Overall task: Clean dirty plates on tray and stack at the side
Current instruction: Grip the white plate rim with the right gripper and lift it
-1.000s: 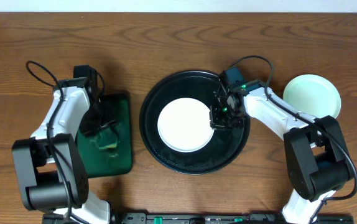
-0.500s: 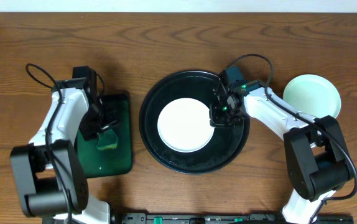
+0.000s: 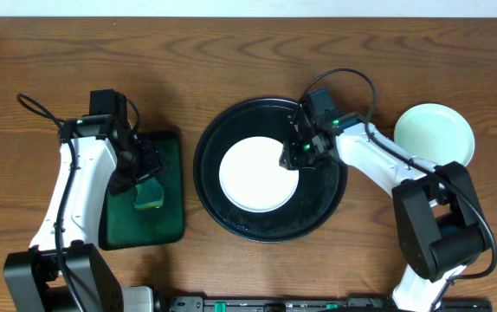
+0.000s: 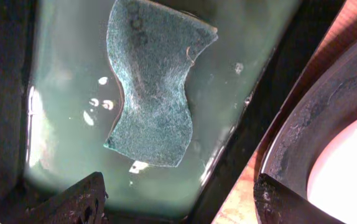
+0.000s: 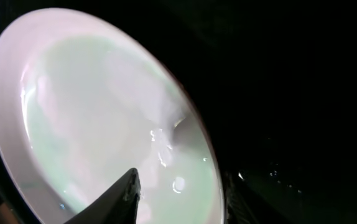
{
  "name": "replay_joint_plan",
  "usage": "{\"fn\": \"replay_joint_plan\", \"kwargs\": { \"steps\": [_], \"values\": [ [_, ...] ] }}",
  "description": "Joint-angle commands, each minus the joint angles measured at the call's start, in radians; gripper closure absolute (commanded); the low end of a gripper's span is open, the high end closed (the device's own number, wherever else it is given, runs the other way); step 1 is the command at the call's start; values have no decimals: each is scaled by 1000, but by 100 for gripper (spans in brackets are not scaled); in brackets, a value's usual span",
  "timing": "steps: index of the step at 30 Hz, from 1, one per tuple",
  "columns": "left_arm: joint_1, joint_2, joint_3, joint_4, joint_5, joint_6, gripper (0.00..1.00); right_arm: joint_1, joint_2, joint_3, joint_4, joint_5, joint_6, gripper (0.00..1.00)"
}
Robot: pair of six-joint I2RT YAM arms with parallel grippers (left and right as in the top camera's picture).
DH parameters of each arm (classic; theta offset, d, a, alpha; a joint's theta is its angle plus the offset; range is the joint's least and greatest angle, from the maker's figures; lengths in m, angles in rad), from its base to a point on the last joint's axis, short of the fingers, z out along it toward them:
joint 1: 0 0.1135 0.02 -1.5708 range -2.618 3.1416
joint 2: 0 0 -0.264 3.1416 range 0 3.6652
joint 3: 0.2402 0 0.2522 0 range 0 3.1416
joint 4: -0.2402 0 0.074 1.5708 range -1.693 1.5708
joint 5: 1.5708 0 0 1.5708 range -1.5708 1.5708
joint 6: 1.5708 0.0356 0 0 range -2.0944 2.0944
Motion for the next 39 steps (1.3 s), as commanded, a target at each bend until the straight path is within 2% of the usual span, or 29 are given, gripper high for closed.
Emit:
{"fn": "replay_joint_plan", "kwargs": {
  "steps": [1, 8, 12, 14, 17, 19, 21, 23, 29, 39],
  "values": [
    [-2, -6, -9, -10, 3, 7, 23, 31, 9, 0, 12, 4, -8, 61],
    [-2, -6, -9, -25, 3, 7, 23, 64, 10, -7, 22, 71, 34, 66],
    [-2, -6, -9, -39, 3, 7, 23, 63, 16, -37, 45, 71, 44, 64],
    [-2, -6, -9, -45, 3, 7, 23, 63, 27, -53, 60, 71, 64, 72],
    [-3, -6, -9, -48, 3, 7, 23, 63, 37, -68, 76, 71, 85, 92],
    [-2, -6, -9, -51, 11, 7, 23, 61, 40, -72, 84, 72, 93, 99],
    [-2, -6, -9, -55, 22, 7, 23, 61, 40, -72, 83, 87, 93, 99],
    [-2, -6, -9, -60, 21, 7, 18, 61, 40, -72, 88, 90, 92, 99],
    [-2, -6, -9, -62, 21, 7, 17, 58, 7, -59, 100, 78, 18, 99],
    [-2, -6, -9, -62, 21, 7, 16, 55, -237, -40, 34, 124, -54, 99]
  ]
}}
